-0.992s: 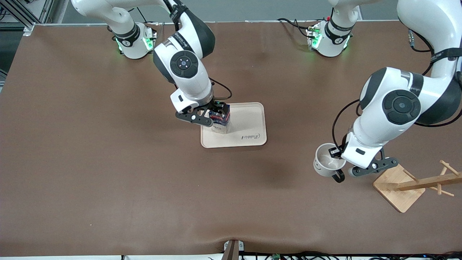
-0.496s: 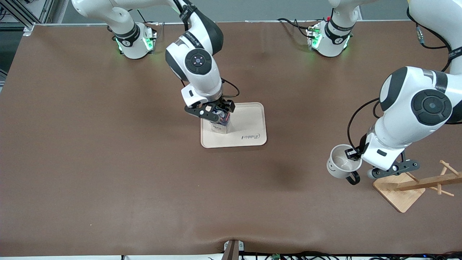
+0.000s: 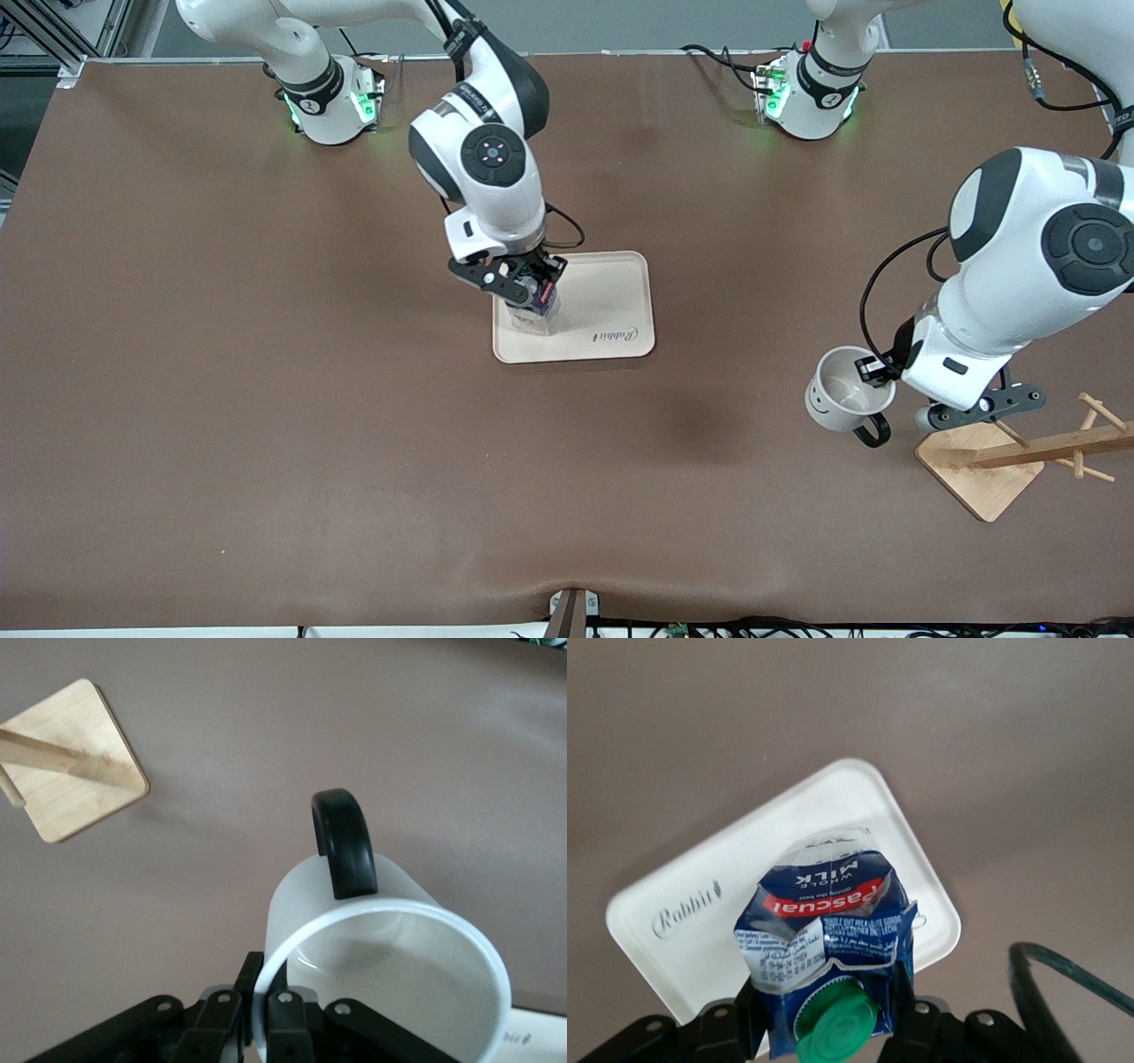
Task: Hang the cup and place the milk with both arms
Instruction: 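Lift the milk carton with the right gripper and set it beside the tray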
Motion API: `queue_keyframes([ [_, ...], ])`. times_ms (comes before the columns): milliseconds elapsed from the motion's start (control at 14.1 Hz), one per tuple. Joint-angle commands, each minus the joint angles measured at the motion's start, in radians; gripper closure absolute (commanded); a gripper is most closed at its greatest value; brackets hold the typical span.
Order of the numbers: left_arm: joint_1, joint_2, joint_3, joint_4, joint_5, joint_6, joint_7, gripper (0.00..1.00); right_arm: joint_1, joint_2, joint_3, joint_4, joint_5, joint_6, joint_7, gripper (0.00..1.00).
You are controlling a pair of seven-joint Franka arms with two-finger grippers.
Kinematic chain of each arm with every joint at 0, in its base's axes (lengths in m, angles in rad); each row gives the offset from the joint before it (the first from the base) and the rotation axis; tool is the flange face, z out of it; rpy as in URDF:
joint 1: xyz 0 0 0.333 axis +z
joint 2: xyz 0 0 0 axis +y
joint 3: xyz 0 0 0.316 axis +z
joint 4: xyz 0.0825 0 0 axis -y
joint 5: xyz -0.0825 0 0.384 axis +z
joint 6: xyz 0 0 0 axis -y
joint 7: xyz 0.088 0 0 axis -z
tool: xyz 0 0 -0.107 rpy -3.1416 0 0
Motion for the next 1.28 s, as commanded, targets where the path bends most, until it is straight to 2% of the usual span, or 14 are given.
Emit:
queue_keyframes([
  [0, 0.019, -0.052, -0.010, -0.009, -0.041, -0.035, 0.036, 1.00, -0.114, -0.027, 0.015, 0.127, 0.001, -0.207, -0.044, 1.00],
  [142, 0.041, -0.057, -0.009, -0.008, -0.043, -0.035, 0.079, 1.00, -0.221, -0.051, 0.010, 0.182, 0.047, -0.423, -0.215, 1.00],
  [283, 0.069, -0.056, -0.009, -0.008, -0.055, -0.035, 0.143, 1.00, -0.385, -0.083, 0.006, 0.185, 0.073, -0.605, -0.416, 1.00],
  [354, 0.090, -0.056, -0.009, -0.008, -0.076, -0.035, 0.177, 1.00, -0.463, -0.099, 0.003, 0.179, 0.061, -0.654, -0.495, 1.00],
  [496, 0.117, -0.051, -0.006, -0.008, -0.112, -0.035, 0.243, 1.00, -0.653, -0.108, 0.004, 0.155, 0.047, -0.662, -0.651, 1.00],
  [638, 0.129, -0.043, -0.003, -0.008, -0.113, -0.032, 0.286, 1.00, -0.774, -0.108, 0.001, 0.097, 0.009, -0.618, -0.979, 1.00],
  [779, 0.156, -0.040, -0.003, -0.008, -0.113, -0.026, 0.344, 1.00, -0.808, -0.181, 0.001, -0.038, -0.073, -0.497, -0.992, 1.00],
  [850, 0.172, -0.040, -0.003, -0.008, -0.115, -0.026, 0.390, 1.00, -0.849, -0.216, 0.003, -0.137, -0.078, -0.410, -1.009, 1.00],
  [1062, 0.224, -0.048, -0.004, -0.006, -0.115, -0.026, 0.498, 1.00, -0.860, -0.344, 0.004, -0.430, -0.078, -0.125, -1.028, 1.00],
  [1204, 0.259, -0.048, -0.004, 0.004, -0.123, -0.026, 0.545, 1.00, -0.868, -0.364, 0.003, -0.529, -0.078, -0.029, -1.080, 1.00],
])
